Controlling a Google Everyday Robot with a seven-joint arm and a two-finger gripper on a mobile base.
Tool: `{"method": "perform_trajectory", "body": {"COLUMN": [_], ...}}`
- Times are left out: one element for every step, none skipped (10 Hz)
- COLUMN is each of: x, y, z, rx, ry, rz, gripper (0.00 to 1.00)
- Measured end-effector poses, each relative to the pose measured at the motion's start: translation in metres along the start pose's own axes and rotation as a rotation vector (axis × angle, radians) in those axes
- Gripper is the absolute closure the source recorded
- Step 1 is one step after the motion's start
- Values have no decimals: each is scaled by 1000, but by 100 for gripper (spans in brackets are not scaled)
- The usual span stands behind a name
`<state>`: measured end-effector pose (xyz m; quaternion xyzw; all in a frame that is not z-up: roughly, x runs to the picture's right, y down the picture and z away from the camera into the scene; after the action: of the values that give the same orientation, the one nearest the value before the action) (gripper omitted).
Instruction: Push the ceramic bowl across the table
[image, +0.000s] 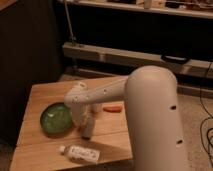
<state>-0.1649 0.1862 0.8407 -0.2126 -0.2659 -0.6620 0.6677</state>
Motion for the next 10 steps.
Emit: {"method": "perform_trajectory", "body": {"x": [6, 11, 13, 13, 14, 15, 16, 16, 17, 18], "y": [-13, -23, -26, -27, -29, -29, -32, -36, -44, -49], "z": [4, 8, 11, 12, 10, 9, 7, 6, 7, 10], "rx": [5, 14, 19, 30, 48, 59, 77, 89, 106, 116], "ry": [4, 7, 11, 16, 20, 23, 25, 25, 19, 13], "rz": [-5, -7, -9, -10, -14, -16, -20, -27, -40, -47], "gripper": [100, 100, 100, 100, 100, 100, 100, 100, 100, 100]}}
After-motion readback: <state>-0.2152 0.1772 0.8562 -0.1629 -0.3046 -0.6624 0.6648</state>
